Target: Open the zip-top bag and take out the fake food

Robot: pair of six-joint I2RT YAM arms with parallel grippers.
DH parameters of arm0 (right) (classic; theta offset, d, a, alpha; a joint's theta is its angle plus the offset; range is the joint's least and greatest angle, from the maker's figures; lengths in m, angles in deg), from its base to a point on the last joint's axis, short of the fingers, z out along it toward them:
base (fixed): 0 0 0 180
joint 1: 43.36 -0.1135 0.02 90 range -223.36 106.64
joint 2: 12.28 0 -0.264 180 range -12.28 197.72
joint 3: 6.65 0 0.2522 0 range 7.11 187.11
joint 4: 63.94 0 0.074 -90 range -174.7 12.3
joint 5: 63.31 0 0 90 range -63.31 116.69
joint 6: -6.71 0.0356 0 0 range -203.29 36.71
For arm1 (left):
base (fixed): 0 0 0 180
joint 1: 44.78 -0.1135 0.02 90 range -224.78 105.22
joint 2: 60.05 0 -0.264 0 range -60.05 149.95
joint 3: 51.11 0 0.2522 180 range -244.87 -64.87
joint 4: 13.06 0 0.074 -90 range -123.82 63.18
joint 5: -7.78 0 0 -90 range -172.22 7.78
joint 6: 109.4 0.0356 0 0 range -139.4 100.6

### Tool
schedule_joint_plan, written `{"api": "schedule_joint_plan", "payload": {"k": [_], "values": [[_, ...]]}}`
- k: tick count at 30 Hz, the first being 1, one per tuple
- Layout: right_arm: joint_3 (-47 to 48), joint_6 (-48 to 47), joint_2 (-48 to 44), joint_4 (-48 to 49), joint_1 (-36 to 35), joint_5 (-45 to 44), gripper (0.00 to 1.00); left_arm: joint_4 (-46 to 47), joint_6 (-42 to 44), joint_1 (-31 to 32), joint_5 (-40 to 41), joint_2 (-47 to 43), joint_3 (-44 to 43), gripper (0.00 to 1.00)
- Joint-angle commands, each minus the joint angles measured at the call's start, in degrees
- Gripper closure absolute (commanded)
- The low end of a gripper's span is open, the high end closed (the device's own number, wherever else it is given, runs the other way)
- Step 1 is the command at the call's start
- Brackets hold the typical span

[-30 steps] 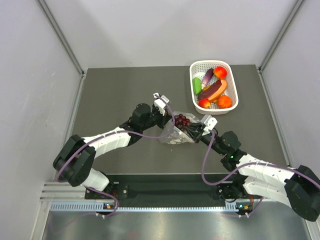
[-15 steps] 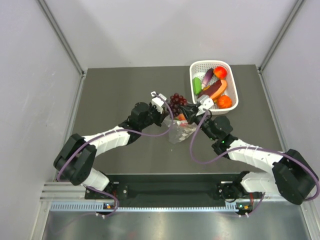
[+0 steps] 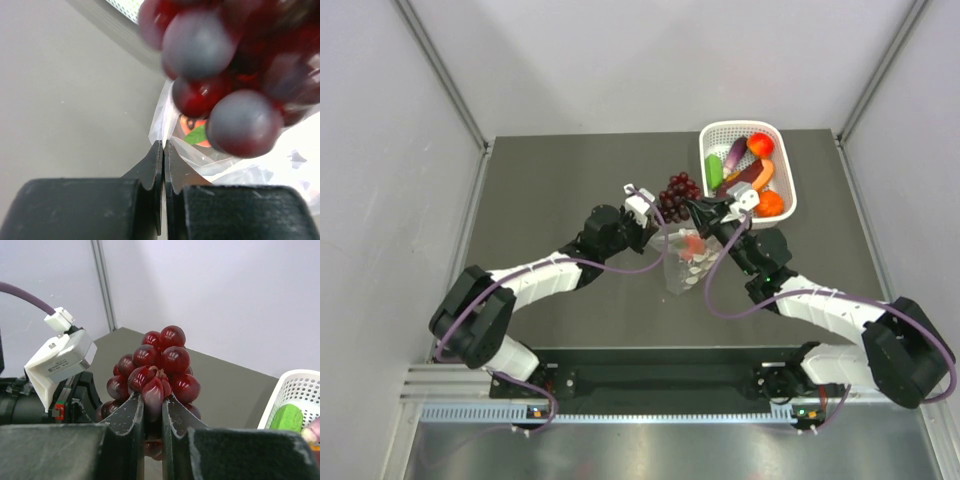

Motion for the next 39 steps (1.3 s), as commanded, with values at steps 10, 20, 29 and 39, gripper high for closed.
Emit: {"api": "schedule_joint_plan", "payload": {"k": [10, 20, 29, 39], "values": [[-2.85, 12.77, -5.29, 19.1, 5.06, 3.19, 1.0, 0.65, -0.05, -0.3, 3.17, 5.91, -4.31, 1.0], [-5.06, 16.75, -1.6, 29.31, 7.17, -1.01, 1.0, 1.27, -0.05, -0.3, 3.95, 6.97, -4.93, 1.0], [-2.94, 20.84, 1.3, 32.55, 12.96, -0.5, 1.0, 2.06, -0.05, -1.0, 8.44, 4.41, -2.29, 1.0], [1.53, 34.84, 6.74, 40.47, 16.75, 3.45, 1.0, 2.23, -1.99, -1.35, 6.77, 8.02, -4.92, 1.0]]}}
